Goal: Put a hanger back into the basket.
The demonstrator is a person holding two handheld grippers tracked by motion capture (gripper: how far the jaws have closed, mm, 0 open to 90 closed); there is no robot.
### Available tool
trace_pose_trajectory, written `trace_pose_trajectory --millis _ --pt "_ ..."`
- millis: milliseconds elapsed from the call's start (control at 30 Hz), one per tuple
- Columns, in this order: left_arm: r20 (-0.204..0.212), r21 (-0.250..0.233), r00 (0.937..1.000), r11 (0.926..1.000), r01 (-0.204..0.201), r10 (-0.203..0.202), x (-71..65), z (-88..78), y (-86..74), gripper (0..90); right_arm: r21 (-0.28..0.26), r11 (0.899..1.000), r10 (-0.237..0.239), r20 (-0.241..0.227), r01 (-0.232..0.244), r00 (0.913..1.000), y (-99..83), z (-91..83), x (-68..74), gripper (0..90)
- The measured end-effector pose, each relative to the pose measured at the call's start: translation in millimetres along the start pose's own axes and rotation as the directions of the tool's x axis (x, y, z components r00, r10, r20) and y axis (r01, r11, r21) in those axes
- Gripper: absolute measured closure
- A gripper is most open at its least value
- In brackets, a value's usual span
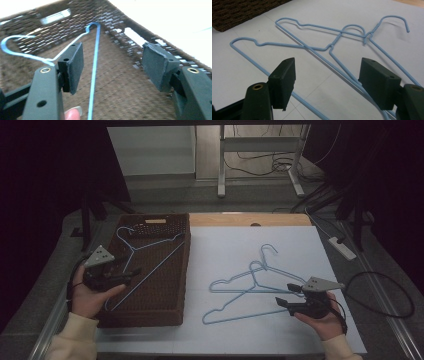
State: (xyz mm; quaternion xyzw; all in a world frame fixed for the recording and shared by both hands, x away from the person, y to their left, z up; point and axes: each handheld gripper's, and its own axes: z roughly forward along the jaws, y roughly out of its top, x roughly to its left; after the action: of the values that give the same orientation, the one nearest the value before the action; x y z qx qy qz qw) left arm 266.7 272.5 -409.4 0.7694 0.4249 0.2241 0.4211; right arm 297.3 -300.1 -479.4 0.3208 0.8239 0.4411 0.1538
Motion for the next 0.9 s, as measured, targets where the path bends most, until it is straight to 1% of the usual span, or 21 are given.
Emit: trace_pose_trajectory --millis 100,233,367,400,500,533,600,700,733,767,900 --pt "0.042 -0.031 0.9990 0.9994 -0.015 0.016 -10.9 0.5 -2.3 34.7 -0.002 1.000 0.003 0.001 -0.003 1.0000 -0.2 -0.7 -1.3 30.4" --pt "0.089 -0.050 0.9956 0.9984 -0.025 0.030 -22.6 5.9 -5.4 34.3 0.000 1.000 0.011 0.006 -0.011 0.9999 -0.5 -1.0 -2.8 30.4" --pt "0.115 -0.060 0.9924 0.9975 -0.036 0.043 -33.1 9.2 -5.5 34.2 0.003 1.000 0.005 0.009 -0.005 0.9999 -0.6 -1.1 -2.0 30.3" --pt "0.117 -0.058 0.9919 0.9974 -0.043 0.050 -35.3 9.5 -5.1 33.9 0.000 1.000 0.006 0.008 -0.006 0.9999 -0.5 -1.6 -1.8 30.4" --pt "0.132 -0.069 0.9901 0.9969 -0.037 0.046 -41.2 9.1 -6.3 33.8 -0.001 1.000 0.005 0.010 -0.005 0.9999 -0.4 -2.2 -1.4 30.4" --pt "0.132 -0.069 0.9901 0.9969 -0.037 0.046 -41.2 9.1 -6.3 33.8 -0.001 1.000 0.005 0.010 -0.005 0.9999 -0.4 -2.2 -1.4 30.4" --pt "0.139 -0.072 0.9886 0.9962 -0.048 0.058 -46.5 8.3 -8.6 33.8 -0.006 1.000 -0.004 0.005 0.004 1.0000 0.5 -2.4 0.4 30.4" --pt "0.145 -0.075 0.9879 0.9962 -0.045 0.056 -48.5 8.5 -10.3 33.8 -0.008 1.000 -0.005 0.004 0.005 1.0000 1.0 -2.8 1.1 30.4" --pt "0.151 -0.079 0.9875 0.9963 -0.033 0.045 -49.6 9.9 -12.1 33.8 -0.010 1.000 -0.005 0.006 0.005 1.0000 1.1 -3.1 0.9 30.5" --pt "0.155 -0.076 0.9870 0.9966 -0.031 0.043 -50.3 10.6 -12.9 33.8 -0.010 1.000 -0.006 0.006 0.006 1.0000 1.1 -3.3 1.0 30.5" --pt "0.157 -0.077 0.9866 0.9965 -0.032 0.044 -53.0 12.2 -13.4 33.7 -0.014 1.000 -0.010 0.005 0.010 0.9999 1.1 -4.5 1.2 30.5"
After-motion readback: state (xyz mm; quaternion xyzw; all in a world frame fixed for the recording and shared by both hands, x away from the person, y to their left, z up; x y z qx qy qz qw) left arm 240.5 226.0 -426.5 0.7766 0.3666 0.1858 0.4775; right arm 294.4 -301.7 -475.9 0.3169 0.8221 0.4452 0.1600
